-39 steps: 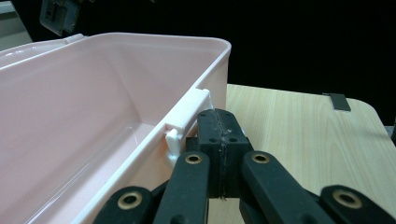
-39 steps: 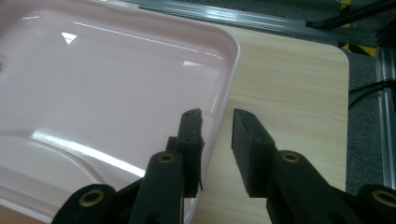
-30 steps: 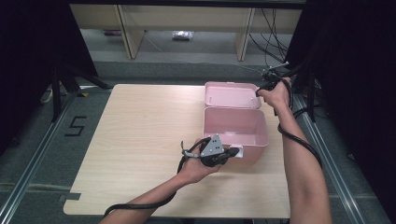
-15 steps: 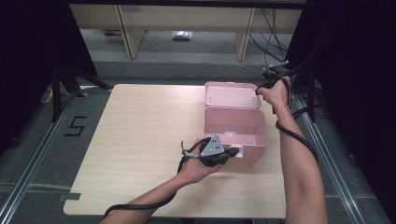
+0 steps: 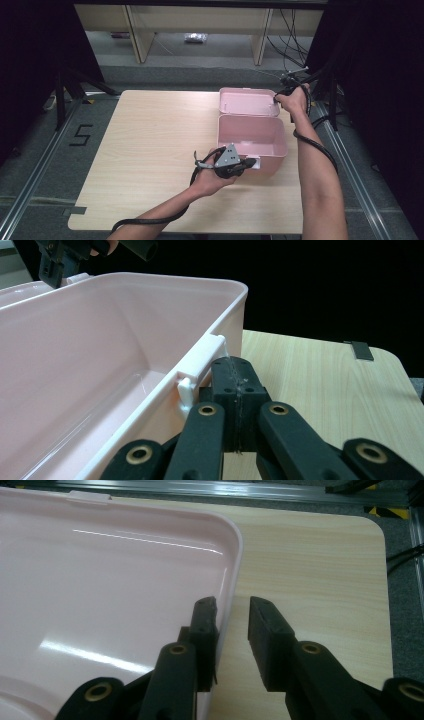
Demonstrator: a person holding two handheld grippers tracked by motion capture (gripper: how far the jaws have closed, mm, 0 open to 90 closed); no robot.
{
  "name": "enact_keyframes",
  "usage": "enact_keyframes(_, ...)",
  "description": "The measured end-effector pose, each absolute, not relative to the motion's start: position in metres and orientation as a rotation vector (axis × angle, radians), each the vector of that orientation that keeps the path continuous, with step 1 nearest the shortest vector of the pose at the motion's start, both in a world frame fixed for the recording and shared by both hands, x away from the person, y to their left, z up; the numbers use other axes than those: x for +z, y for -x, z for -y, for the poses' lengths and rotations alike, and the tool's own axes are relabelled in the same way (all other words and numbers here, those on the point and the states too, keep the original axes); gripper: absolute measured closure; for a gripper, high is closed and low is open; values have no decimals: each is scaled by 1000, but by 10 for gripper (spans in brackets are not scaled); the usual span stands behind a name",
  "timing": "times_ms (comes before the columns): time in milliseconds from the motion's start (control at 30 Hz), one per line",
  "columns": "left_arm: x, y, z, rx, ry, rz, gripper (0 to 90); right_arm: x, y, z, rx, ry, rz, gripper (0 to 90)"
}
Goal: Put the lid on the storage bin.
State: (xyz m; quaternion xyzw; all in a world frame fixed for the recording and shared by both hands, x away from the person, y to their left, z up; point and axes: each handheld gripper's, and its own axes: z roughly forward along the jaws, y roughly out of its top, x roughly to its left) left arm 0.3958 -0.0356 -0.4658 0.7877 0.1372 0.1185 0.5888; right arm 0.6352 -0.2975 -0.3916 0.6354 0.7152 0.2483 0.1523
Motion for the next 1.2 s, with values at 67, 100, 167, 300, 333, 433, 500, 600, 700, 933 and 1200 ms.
enact_keyframes(67,-466,-396,35,274,-1835,-320,899,-392,-636,298,716,-1830,-2053,740)
enact_keyframes(100,-466,-396,36,274,-1835,-320,900,-393,-637,298,713,-1831,-2053,741)
enact_keyframes(167,-466,-396,36,275,-1836,-320,900,-394,-637,298,711,-1839,-2049,745)
enact_keyframes(300,-466,-396,36,275,-1828,-317,900,-396,-639,297,708,-1844,-2052,753)
enact_keyframes(333,-466,-396,36,275,-1837,-320,900,-396,-640,296,708,-1848,-2049,755)
enact_keyframes(433,-465,-396,36,274,-1839,-319,900,-396,-640,293,707,-1897,-2031,762)
enact_keyframes(500,-465,-396,36,273,-1841,-318,900,-397,-641,295,699,-1867,-2040,766)
enact_keyframes(600,-465,-396,36,273,-1841,-317,900,-398,-642,293,707,-1920,-2019,769)
enact_keyframes(700,-465,-397,35,274,-1847,-312,900,-398,-642,293,708,-1910,-2024,772)
enact_keyframes(933,-464,-397,36,272,-1848,-314,900,-398,-644,293,699,-1912,-2034,783)
enact_keyframes(1200,-464,-397,36,271,-1851,-315,900,-400,-646,292,702,-1929,-2026,783)
